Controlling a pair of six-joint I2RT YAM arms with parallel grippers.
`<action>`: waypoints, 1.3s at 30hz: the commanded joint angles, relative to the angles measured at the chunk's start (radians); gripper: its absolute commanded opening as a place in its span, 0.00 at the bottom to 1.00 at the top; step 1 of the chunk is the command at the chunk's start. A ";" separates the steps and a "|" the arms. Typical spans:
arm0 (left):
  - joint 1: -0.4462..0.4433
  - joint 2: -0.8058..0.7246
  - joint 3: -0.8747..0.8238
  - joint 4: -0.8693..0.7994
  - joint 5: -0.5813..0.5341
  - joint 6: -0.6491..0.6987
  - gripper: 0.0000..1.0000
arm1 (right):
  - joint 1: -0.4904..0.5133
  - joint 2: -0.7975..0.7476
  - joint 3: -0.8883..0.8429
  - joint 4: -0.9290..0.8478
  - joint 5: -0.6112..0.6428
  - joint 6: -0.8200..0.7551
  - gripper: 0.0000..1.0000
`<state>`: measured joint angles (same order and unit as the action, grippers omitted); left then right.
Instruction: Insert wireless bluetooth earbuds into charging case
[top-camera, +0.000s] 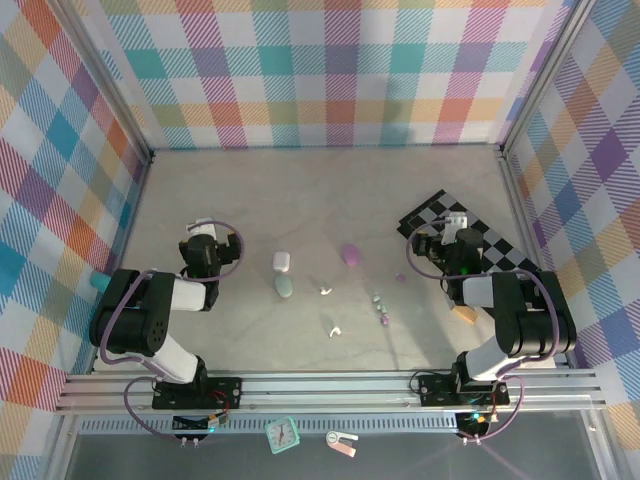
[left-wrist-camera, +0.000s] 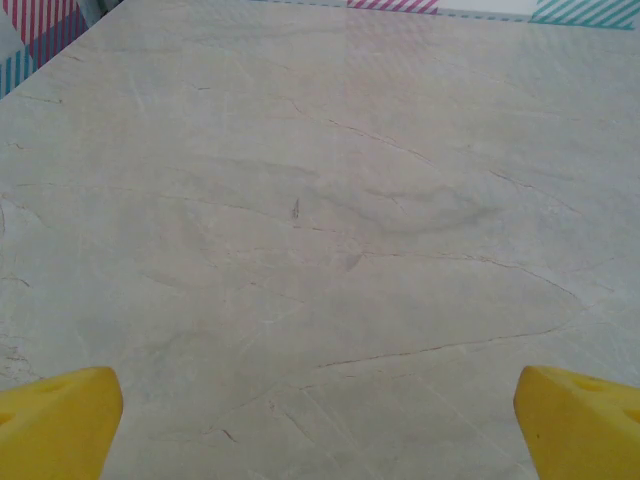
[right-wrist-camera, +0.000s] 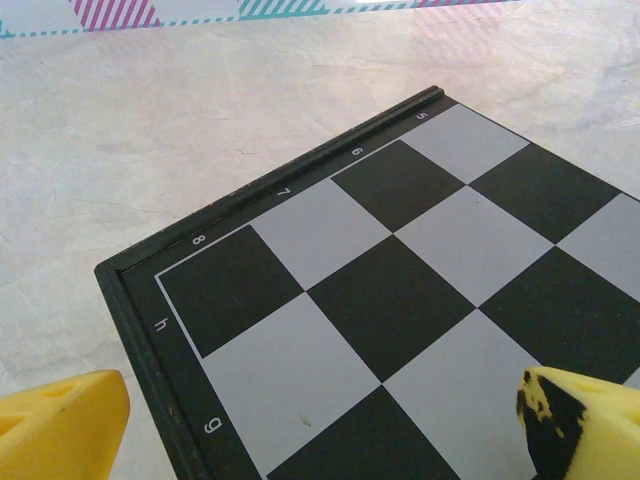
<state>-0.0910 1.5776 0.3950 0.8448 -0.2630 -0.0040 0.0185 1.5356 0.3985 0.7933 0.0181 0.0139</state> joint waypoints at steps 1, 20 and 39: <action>-0.006 -0.003 0.005 0.034 -0.010 0.002 1.00 | -0.008 0.001 0.014 0.037 -0.016 -0.002 0.99; -0.005 -0.004 0.004 0.037 -0.009 0.002 1.00 | -0.009 0.003 0.016 0.033 -0.016 -0.002 0.99; -0.104 -0.248 -0.054 -0.059 -0.152 0.090 1.00 | 0.050 -0.290 0.133 -0.419 0.058 0.043 0.99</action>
<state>-0.1734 1.4353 0.3058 0.8719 -0.3626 0.0387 0.0555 1.3094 0.4774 0.5453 0.0608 0.0181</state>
